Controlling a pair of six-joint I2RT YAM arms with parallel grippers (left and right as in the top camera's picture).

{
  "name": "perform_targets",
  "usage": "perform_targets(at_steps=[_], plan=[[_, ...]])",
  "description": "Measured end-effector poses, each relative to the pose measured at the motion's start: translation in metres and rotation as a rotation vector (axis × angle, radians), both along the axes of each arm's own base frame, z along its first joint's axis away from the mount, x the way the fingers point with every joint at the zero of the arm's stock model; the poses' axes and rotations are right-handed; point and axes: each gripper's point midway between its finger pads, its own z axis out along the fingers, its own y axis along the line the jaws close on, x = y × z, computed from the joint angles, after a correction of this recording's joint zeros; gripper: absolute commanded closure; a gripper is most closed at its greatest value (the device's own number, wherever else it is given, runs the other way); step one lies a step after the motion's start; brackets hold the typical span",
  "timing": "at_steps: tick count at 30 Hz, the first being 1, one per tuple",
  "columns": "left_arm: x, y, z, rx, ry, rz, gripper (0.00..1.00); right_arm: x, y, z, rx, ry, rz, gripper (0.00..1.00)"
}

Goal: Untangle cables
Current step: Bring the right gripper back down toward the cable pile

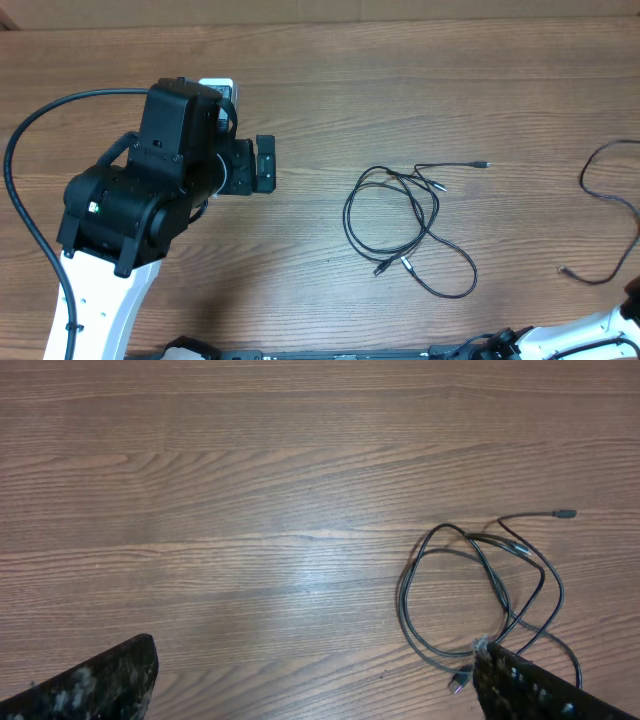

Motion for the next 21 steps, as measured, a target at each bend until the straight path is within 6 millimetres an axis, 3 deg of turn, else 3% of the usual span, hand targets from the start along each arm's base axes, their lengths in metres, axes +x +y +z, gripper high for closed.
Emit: perform_targets(at_steps=[5, 9, 14, 15, 19, 21], plan=[[0.0, 0.0, 0.0, 0.0, 0.0, 0.0, 0.0, 0.018, 0.014, -0.005, 0.031, -0.031, 0.15, 0.0], [0.0, 0.0, 0.0, 0.0, 0.0, 0.0, 0.0, 0.057, 0.04, -0.01, 0.032, -0.053, 0.374, 0.0], [0.0, 0.0, 0.0, 0.0, 0.0, 0.0, 0.0, 0.116, 0.1, -0.032, 0.046, -0.043, 0.715, 0.0], [0.0, 0.0, 0.0, 0.0, 0.0, 0.0, 0.0, 0.123, 0.109, -0.036, 0.049, -0.038, 0.755, 0.0], [0.0, 0.0, 0.0, 0.0, 0.0, 0.0, 0.0, 0.159, 0.175, -0.06, 0.061, -0.003, 1.056, 0.0], [0.0, 0.0, 0.0, 0.0, 0.001, 0.0, 0.0, 0.166, 0.203, -0.068, 0.077, 0.011, 1.169, 0.0]])
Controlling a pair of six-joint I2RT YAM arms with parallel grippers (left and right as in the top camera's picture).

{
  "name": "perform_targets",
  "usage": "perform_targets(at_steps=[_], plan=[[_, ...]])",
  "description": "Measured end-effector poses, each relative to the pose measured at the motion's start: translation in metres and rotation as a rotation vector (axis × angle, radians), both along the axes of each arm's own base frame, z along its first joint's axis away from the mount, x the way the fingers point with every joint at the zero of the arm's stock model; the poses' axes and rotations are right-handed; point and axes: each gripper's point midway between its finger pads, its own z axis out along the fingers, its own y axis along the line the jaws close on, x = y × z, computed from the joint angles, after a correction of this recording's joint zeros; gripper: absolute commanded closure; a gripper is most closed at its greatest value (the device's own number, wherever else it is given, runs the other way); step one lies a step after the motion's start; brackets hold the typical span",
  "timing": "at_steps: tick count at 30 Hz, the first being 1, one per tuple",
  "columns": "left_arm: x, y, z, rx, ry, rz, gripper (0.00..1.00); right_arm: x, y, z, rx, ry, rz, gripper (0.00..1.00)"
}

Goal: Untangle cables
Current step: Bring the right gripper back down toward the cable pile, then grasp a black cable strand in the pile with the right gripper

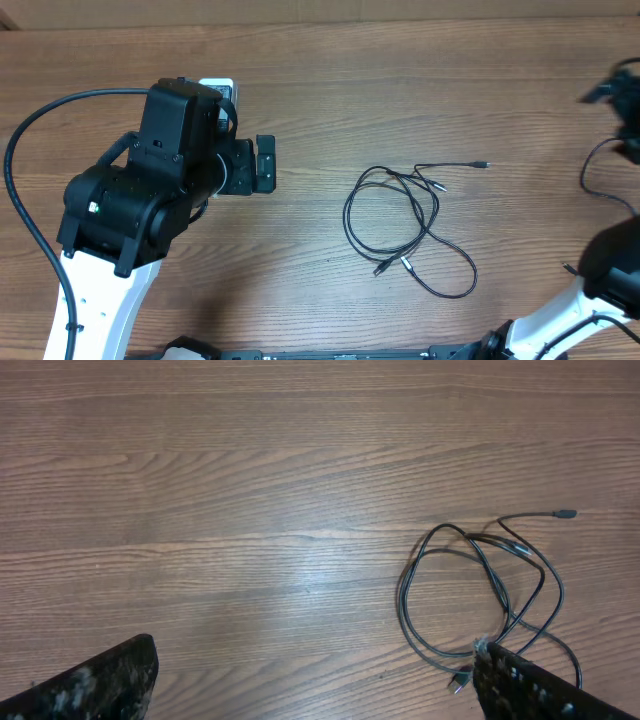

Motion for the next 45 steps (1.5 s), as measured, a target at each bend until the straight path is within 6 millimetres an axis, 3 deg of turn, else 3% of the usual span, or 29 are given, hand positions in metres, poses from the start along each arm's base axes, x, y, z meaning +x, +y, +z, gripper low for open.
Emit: perform_targets(at_steps=[3, 8, 10, 16, 21, 29, 31, 33, 35, 36, 37, 43, 45], plan=[[0.0, 0.0, 0.0, 0.0, 0.0, 0.0, 0.0, 0.003, 0.051, -0.011, 0.043, 0.033, 0.194, 0.0], [0.0, 0.0, 0.0, 0.0, 0.0, 0.0, 0.0, -0.024, 0.141, -0.024, 0.148, 0.15, 0.523, 0.0], [0.0, 0.0, 0.0, 0.0, 0.0, 0.0, 0.0, -0.034, 0.165, -0.028, 0.172, 0.186, 0.606, 0.0], [0.0, 0.0, 0.0, 0.0, 0.0, 0.0, 0.0, -0.05, 0.205, -0.042, 0.196, 0.245, 0.738, 0.0], [0.0, 0.0, 0.0, 0.0, 0.0, 0.0, 0.0, -0.073, 0.23, -0.068, 0.22, 0.334, 0.802, 0.0], [0.0, 0.0, 0.0, 0.0, -0.001, 0.0, 0.0, -0.1, 0.253, -0.109, 0.234, 0.415, 0.84, 0.01], [0.0, 0.0, 0.0, 0.0, 0.0, 0.0, 0.0, -0.109, 0.257, -0.124, 0.235, 0.438, 0.837, 0.1], [0.0, 0.0, 0.0, 0.0, 0.0, 0.0, 0.0, -0.117, 0.26, -0.136, 0.237, 0.46, 0.822, 0.28], [0.0, 0.0, 0.0, 0.0, 0.0, 0.0, 0.0, -0.119, 0.261, -0.144, 0.238, 0.461, 0.799, 0.57], [0.0, 0.0, 0.0, 0.0, 0.0, 0.0, 0.01, -0.119, 0.261, -0.146, 0.236, 0.46, 0.798, 0.9], [0.0, 0.0, 0.0, 0.0, 0.0, 0.0, 0.0, -0.118, 0.262, -0.148, 0.234, 0.456, 0.79, 0.96], [0.0, 0.0, 0.0, 0.0, -0.001, 0.0, 0.0, -0.102, 0.264, -0.151, 0.218, 0.398, 0.728, 0.96], [0.0, 0.0, 0.0, 0.0, 0.0, 0.0, 0.0, -0.094, 0.265, -0.143, 0.207, 0.352, 0.711, 0.96]])
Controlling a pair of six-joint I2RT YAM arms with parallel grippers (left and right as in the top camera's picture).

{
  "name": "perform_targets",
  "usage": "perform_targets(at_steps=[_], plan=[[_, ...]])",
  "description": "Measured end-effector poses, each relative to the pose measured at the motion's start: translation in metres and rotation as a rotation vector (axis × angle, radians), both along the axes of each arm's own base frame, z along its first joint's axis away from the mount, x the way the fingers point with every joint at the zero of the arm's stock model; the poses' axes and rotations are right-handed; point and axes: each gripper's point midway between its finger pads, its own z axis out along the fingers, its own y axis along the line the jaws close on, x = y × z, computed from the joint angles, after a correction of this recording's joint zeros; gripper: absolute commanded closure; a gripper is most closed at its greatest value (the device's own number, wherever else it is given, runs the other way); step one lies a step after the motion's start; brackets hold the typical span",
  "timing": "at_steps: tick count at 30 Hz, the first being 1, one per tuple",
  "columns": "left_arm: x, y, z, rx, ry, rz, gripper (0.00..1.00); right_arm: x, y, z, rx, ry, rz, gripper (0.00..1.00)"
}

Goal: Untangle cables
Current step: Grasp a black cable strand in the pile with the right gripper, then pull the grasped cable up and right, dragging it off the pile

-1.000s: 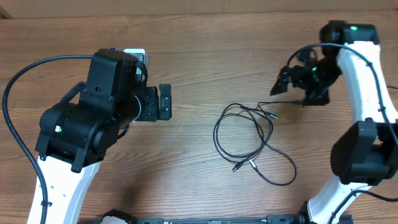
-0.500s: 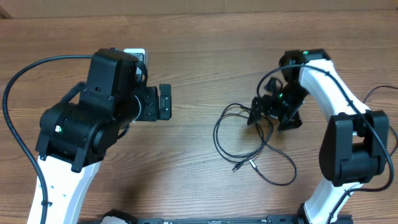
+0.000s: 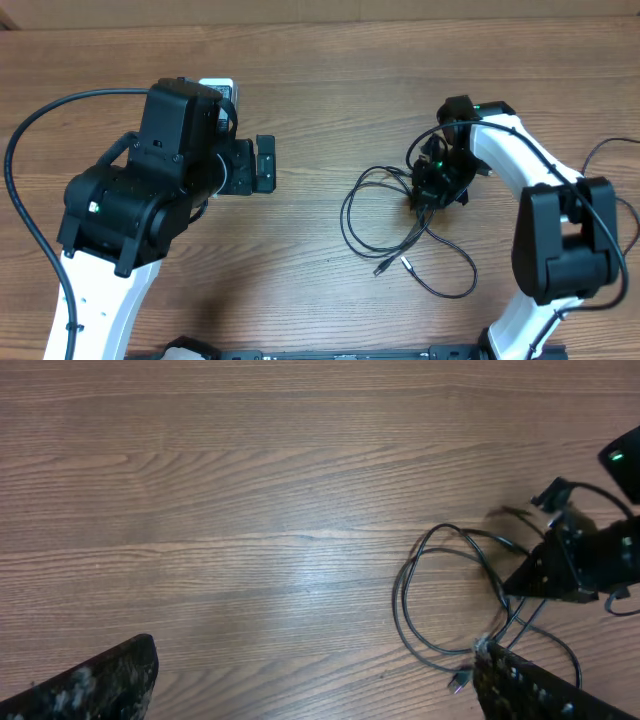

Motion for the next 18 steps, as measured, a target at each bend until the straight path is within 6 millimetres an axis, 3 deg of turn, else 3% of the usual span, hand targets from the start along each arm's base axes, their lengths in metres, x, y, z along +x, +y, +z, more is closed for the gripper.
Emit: perform_targets(at_steps=[3, 8, 17, 18], plan=[[0.0, 0.0, 0.0, 0.0, 0.0, 0.0, 0.01, 0.004, 0.001, 0.022, 0.008, -0.069, -0.013, 0.96], [0.0, 0.0, 0.0, 0.0, 0.0, 0.0, 0.0, 0.015, 0.002, 0.089, 0.035, -0.258, -0.024, 0.96], [0.0, 0.0, 0.0, 0.0, 0.0, 0.0, 0.01, 0.035, 0.01, 0.269, 0.154, -0.839, -0.017, 0.96], [0.0, 0.0, 0.0, 0.0, 0.0, 0.0, 0.0, 0.036, 0.011, 0.303, 0.18, -0.956, -0.012, 0.96]])
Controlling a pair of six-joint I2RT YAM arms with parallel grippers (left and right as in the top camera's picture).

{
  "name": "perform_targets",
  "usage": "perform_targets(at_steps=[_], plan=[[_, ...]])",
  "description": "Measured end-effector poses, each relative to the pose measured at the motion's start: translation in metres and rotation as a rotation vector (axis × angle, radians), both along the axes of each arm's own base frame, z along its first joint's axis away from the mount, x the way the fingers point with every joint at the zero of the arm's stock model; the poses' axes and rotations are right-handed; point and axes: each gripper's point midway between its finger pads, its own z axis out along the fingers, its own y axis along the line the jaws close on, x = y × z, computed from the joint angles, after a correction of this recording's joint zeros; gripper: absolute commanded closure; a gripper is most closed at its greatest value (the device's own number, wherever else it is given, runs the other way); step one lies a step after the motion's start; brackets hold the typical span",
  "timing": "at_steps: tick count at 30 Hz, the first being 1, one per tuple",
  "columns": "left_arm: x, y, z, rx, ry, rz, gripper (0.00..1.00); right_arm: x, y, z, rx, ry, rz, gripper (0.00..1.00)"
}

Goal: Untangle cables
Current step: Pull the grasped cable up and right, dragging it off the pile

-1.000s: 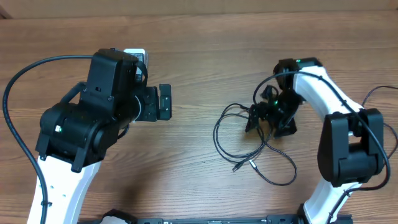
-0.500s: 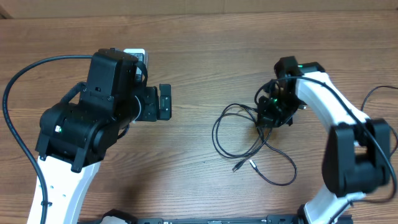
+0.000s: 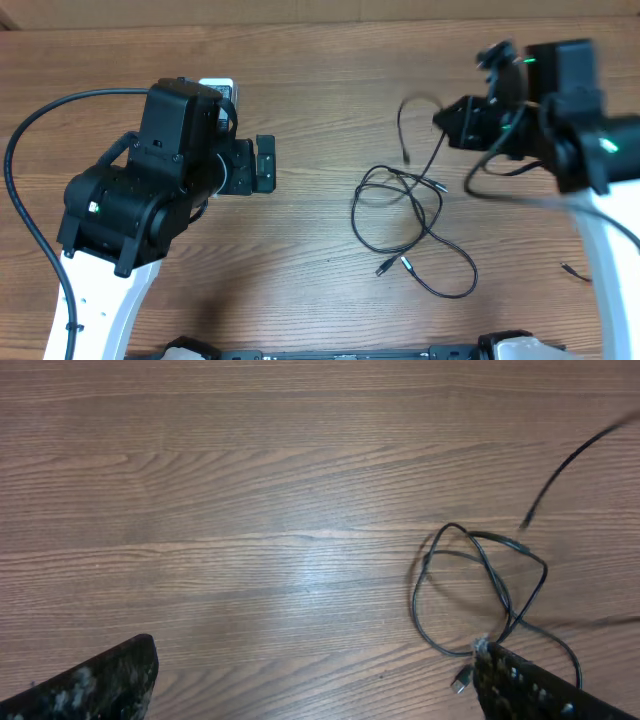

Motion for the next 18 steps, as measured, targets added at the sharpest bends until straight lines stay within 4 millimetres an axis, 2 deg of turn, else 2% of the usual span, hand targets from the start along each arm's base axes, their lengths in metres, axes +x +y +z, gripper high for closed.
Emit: perform_targets(at_steps=[2, 5, 6, 8, 10, 11, 16, 18], plan=[[0.0, 0.0, 0.0, 0.0, 0.0, 0.0, 0.0, -0.001, 0.001, 0.039, 0.023, -0.136, 0.005, 0.96], [0.0, 0.0, 0.0, 0.0, 0.0, 0.0, 0.01, -0.012, 0.001, 0.126, 0.072, -0.446, 0.014, 0.96], [0.0, 0.0, 0.0, 0.0, 0.0, 0.0, 0.0, -0.017, 0.0, 0.143, 0.081, -0.511, 0.014, 0.96], [0.0, 0.0, 0.0, 0.0, 0.0, 0.0, 0.0, -0.031, -0.001, 0.189, 0.107, -0.69, 0.018, 0.96], [0.0, 0.0, 0.0, 0.0, 0.0, 0.0, 0.0, -0.051, -0.003, 0.232, 0.13, -0.863, 0.023, 0.96], [0.0, 0.0, 0.0, 0.0, 0.0, 0.0, 0.0, -0.066, -0.005, 0.261, 0.146, -0.983, 0.024, 0.96], [0.0, 0.0, 0.0, 0.0, 0.0, 0.0, 0.0, -0.099, -0.017, 0.316, 0.174, -1.224, -0.02, 0.96], [0.0, 0.0, 0.0, 0.0, 0.001, 0.0, 0.01, -0.102, -0.024, 0.331, 0.198, -1.279, -0.068, 0.96]])
